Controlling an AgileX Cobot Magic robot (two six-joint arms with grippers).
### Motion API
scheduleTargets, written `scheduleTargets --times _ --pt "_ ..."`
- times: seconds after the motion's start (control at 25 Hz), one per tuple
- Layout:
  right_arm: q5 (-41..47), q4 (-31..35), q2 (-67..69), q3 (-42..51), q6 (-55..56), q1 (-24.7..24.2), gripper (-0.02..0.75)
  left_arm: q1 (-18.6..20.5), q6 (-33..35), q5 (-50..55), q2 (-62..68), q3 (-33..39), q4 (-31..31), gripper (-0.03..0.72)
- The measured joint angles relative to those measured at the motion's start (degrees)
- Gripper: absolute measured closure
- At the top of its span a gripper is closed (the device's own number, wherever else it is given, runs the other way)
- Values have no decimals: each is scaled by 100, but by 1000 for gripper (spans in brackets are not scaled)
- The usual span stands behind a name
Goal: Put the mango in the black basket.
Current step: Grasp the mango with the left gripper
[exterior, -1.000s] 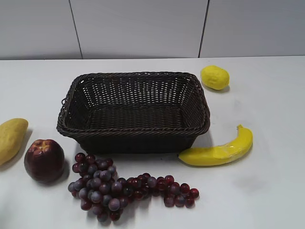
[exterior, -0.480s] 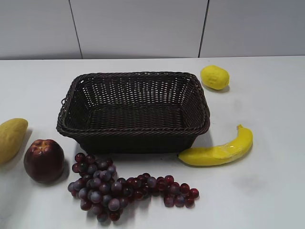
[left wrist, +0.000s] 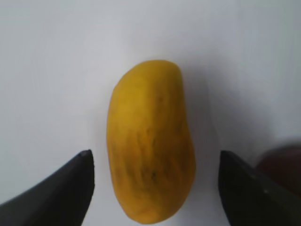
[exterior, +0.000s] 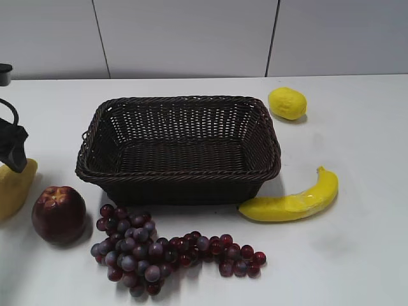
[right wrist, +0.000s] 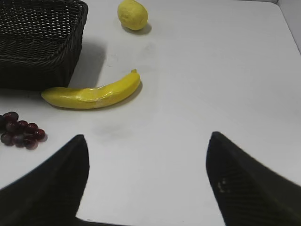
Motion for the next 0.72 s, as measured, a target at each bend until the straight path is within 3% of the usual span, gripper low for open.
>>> scheduleTargets --times 0.72 --pt "4 0 0 0 0 0 145 0 12 -437 1092 -41 -4 66"
